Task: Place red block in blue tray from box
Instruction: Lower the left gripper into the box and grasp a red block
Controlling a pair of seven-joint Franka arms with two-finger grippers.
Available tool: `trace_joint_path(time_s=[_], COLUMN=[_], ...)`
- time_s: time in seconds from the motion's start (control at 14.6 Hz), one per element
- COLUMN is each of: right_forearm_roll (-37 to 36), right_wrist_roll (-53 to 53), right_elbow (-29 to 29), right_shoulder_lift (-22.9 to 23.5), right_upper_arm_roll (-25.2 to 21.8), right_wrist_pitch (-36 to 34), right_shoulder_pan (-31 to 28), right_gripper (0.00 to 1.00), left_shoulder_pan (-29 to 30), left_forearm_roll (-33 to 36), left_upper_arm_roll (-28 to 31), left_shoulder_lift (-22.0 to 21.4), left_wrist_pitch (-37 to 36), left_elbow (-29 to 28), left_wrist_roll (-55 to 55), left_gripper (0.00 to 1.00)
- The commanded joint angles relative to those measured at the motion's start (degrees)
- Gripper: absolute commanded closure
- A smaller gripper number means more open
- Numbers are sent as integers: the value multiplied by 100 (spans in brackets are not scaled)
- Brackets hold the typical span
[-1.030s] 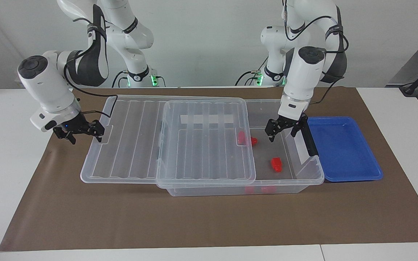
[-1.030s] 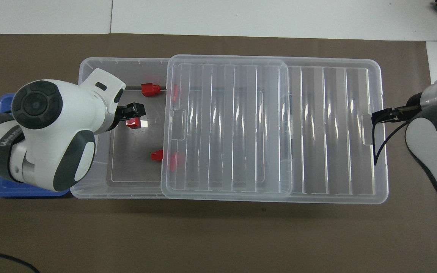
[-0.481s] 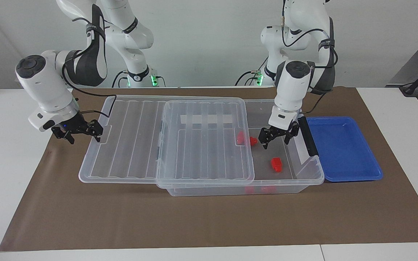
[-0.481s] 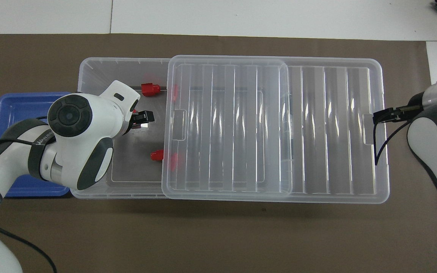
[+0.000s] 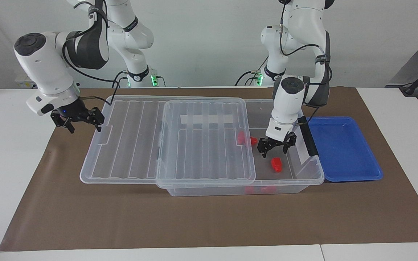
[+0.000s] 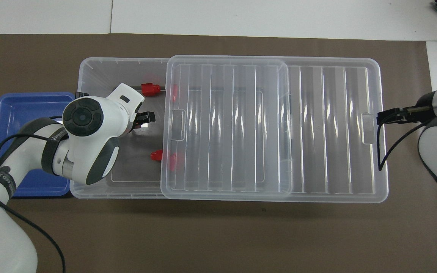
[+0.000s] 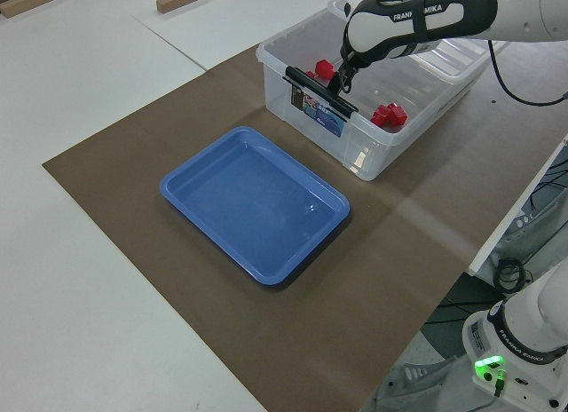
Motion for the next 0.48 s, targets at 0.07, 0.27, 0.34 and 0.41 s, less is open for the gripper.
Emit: trace_joint_path(time_s=[0.07,0.27,0.34,0.41], right_forearm_roll=[42,50,50,50], right_wrist_roll=[697,944,971,997], right_elbow=[-69,-17,114,272], right_shoulder_lift=[-371,-450,-450,-424], right_upper_arm_roll=[17,17,17,17], right_wrist_pitch=[-544,-606,-615,-658], right_shoulder_pan=[331,508,534,552], right_gripper=[0,0,0,0], left_shoulder_pan=[22,92,93,93], left_forearm_roll=[577,577,577,577], left_upper_arm_roll=[33,25,25,33], left_shoulder_lift=[301,354,423,494], left_wrist_pitch=[474,580,685,773], left_elbow=[-19,-28,-28,-28], left_wrist_roll=[-60,133,143,134], left_gripper=[0,0,0,0])
